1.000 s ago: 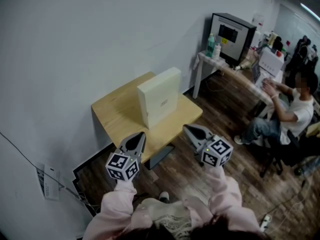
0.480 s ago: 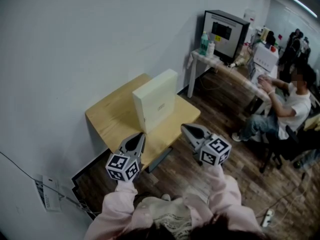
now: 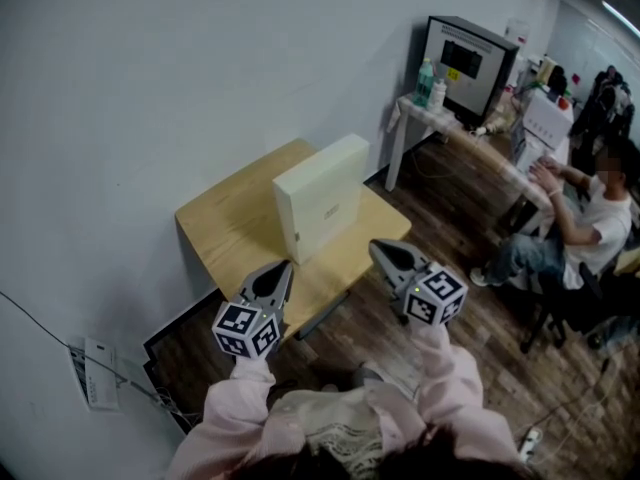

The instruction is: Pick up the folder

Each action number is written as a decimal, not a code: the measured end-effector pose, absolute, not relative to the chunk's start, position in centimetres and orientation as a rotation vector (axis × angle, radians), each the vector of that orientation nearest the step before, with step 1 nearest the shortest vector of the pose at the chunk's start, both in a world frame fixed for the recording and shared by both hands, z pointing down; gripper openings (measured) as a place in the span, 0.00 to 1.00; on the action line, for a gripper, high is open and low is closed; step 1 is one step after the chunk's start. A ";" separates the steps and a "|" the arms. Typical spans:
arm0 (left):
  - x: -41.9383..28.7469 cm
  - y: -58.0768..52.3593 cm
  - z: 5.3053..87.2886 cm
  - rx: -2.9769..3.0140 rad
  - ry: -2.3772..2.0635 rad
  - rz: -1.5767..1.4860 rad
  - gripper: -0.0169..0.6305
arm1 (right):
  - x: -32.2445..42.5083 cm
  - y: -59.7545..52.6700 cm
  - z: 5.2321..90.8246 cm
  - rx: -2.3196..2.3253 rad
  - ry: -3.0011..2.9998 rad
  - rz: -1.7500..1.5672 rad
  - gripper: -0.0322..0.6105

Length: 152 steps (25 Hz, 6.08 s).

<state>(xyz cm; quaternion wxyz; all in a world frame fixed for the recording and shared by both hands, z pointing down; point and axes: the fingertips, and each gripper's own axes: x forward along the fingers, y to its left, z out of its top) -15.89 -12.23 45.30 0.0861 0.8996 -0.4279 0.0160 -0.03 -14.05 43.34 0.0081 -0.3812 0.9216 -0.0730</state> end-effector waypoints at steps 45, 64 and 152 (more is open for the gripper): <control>-16.5 -18.8 48.1 2.374 -1.719 0.113 0.01 | 3.9 -30.0 48.2 -0.790 3.190 -0.285 0.03; -16.5 -21.1 49.5 2.421 -1.638 0.143 0.03 | 4.2 -34.6 50.3 -0.706 3.305 -0.219 0.07; -16.1 -26.4 51.4 2.287 -1.709 0.186 0.58 | -2.3 -38.0 52.3 0.258 3.455 -0.239 0.56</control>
